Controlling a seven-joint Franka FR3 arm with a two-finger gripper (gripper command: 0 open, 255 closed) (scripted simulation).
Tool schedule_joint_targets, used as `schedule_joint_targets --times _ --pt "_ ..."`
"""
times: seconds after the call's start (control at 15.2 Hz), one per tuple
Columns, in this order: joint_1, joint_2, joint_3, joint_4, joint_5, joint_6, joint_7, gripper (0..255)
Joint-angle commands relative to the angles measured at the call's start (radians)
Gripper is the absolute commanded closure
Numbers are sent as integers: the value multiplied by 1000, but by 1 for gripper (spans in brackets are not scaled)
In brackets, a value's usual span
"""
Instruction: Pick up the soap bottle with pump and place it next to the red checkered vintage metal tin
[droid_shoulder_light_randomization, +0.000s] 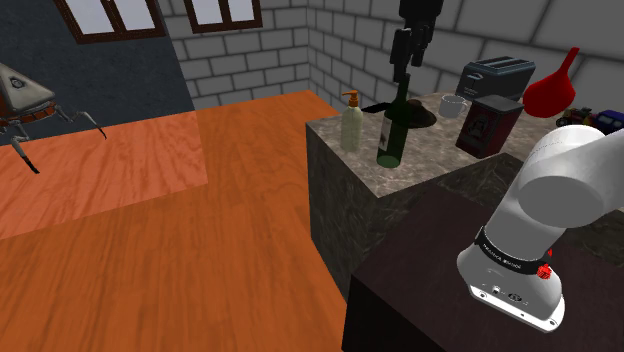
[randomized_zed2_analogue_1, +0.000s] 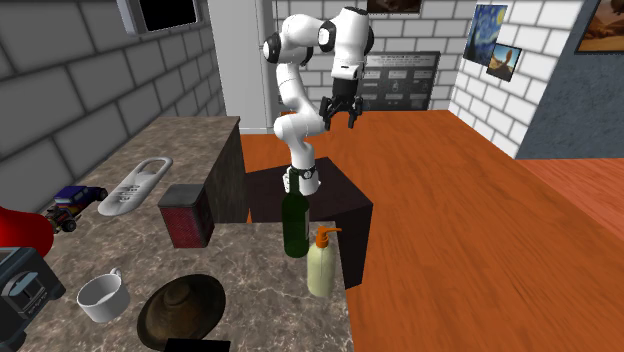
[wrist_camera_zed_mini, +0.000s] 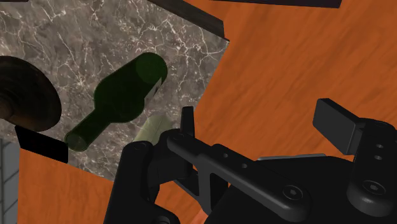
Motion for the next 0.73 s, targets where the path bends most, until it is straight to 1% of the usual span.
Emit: schedule_joint_targets --times 0.0,0.33,0.66 --pt "0 0 0 0 0 0 0 0" --pt "-21 123 -78 5 -32 133 -85 0" --pt "-36 272 -150 46 -44 255 -171 0"
